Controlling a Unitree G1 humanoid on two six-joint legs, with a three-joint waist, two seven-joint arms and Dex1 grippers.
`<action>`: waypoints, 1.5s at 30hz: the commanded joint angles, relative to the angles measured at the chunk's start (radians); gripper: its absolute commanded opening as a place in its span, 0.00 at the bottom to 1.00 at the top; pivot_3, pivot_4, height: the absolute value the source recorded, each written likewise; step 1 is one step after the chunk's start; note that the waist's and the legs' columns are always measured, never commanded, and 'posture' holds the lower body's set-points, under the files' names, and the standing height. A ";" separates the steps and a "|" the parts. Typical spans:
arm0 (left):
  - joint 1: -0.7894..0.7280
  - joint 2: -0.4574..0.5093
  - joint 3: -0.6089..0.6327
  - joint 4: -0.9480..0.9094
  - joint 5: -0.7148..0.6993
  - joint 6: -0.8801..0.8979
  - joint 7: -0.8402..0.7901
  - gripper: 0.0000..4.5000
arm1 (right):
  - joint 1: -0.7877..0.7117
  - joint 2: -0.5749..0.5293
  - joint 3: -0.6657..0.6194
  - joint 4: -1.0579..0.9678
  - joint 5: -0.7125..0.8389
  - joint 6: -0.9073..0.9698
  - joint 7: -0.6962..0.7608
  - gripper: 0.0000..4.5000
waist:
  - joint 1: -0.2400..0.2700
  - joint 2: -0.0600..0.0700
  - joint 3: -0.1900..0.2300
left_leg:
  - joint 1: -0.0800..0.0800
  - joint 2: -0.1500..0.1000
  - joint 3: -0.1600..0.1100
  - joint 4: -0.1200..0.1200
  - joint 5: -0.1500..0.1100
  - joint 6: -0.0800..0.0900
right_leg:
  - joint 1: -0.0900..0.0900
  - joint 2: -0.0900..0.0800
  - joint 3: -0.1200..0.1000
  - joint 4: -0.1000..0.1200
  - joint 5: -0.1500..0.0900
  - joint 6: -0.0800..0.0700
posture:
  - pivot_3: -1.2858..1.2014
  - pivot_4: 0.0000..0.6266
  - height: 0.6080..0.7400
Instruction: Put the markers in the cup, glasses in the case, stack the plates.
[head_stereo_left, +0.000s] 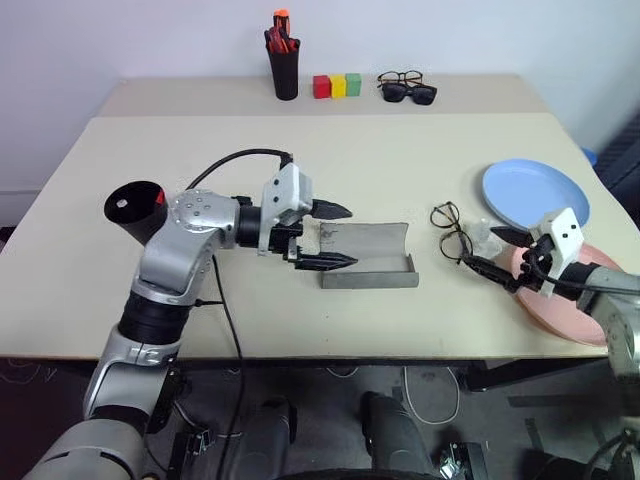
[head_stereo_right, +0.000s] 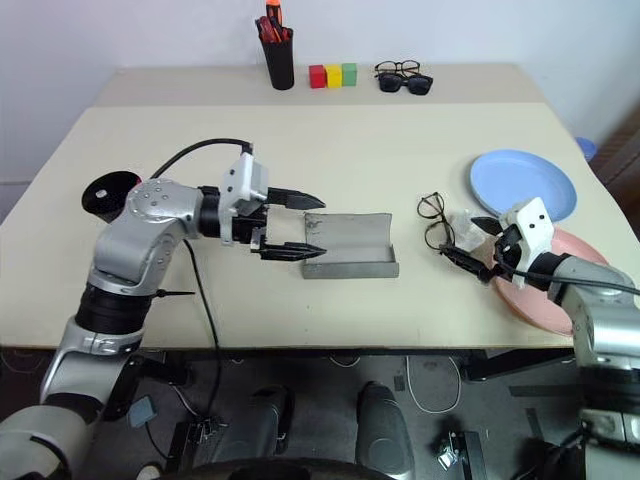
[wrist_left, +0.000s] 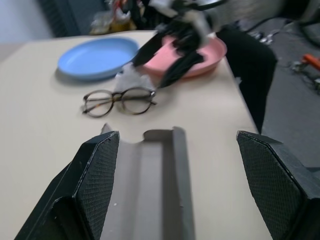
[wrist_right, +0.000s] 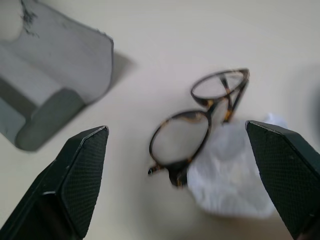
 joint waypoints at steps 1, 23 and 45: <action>0.020 0.035 0.028 -0.062 -0.073 0.014 -0.012 0.85 | -0.126 -0.015 0.031 0.120 0.001 0.000 0.075 1.00 | -0.001 0.000 0.000 | 0.000 0.000 0.000 0.000 0.000 0.000 | 0.000 0.000 0.000 0.000 0.000 0.000 | 0.52 0.24 1.00; 0.098 0.114 0.038 -0.187 -0.181 0.007 0.053 0.85 | -0.533 0.001 0.229 0.633 -0.179 0.103 0.244 1.00 | -0.006 0.000 0.000 | 0.000 0.000 0.000 -0.001 0.000 0.000 | -0.001 0.000 0.000 0.000 0.001 0.002 | 0.52 0.24 1.00; 0.178 0.165 0.051 -0.243 -0.226 -0.021 0.110 0.85 | -0.662 0.086 0.218 0.787 -0.220 0.071 0.253 1.00 | -0.027 0.000 0.000 | 0.000 0.000 0.000 -0.001 0.000 0.000 | -0.001 0.000 0.000 0.001 0.001 0.002 | 0.52 0.24 1.00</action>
